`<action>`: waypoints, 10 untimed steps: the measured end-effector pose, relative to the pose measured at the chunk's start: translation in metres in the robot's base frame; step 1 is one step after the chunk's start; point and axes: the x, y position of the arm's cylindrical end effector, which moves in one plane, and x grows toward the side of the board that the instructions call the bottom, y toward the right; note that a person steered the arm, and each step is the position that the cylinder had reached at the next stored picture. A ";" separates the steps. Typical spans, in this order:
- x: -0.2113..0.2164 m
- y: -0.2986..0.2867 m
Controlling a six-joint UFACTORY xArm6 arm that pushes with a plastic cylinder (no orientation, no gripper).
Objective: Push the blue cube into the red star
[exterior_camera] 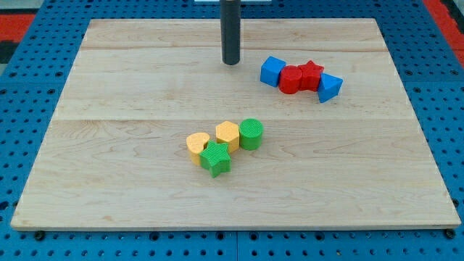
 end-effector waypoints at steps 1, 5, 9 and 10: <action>0.000 0.049; -0.005 0.080; -0.007 0.115; -0.010 0.115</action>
